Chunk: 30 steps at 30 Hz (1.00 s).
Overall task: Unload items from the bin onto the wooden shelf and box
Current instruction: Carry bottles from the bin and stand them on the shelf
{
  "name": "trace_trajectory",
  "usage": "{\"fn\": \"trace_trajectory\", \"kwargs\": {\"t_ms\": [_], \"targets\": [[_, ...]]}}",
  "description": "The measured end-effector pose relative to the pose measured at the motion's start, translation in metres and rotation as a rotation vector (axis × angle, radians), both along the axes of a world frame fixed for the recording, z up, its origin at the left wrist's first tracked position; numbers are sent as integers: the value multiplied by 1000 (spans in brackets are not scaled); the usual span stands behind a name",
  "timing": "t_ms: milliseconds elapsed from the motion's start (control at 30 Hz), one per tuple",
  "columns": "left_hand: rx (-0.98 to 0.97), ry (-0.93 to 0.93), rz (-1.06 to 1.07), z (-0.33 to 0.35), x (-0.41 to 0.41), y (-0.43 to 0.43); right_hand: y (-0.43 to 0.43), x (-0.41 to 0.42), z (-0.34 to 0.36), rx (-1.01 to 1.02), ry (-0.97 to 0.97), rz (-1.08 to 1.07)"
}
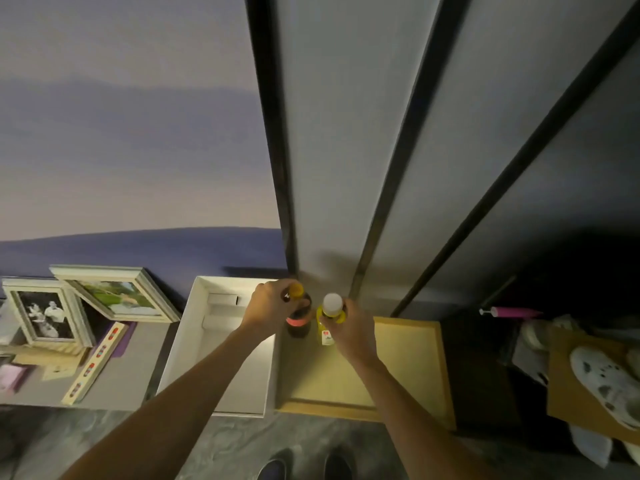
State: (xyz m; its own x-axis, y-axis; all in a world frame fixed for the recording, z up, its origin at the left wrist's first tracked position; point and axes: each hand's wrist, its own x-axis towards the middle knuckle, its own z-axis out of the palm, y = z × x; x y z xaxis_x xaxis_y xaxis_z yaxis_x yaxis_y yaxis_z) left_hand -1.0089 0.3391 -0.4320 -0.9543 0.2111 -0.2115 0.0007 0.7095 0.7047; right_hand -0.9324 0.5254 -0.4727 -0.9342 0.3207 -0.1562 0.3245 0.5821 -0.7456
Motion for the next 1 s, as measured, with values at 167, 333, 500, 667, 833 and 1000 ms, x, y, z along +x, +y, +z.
{"fn": "trace_trajectory", "kwargs": {"t_ms": [167, 333, 500, 667, 833, 1000], "targets": [[-3, -41, 12, -37, -15, 3, -2, -18, -28, -29, -49, -101], [39, -40, 30, -52, -20, 3, -4, -25, -39, -34, -75, -157], [32, -58, -15, -56, -20, 6, -11, -23, -47, -46, -76, -179], [3, -46, -67, -56, -19, 1, -14, -22, -51, -14, -60, -144], [-8, -38, -68, -58, -20, -10, -16, -13, -62, -31, -69, -73], [1, -26, -62, -56, -20, -18, -30, -9, -68, -37, -86, -14]]}}
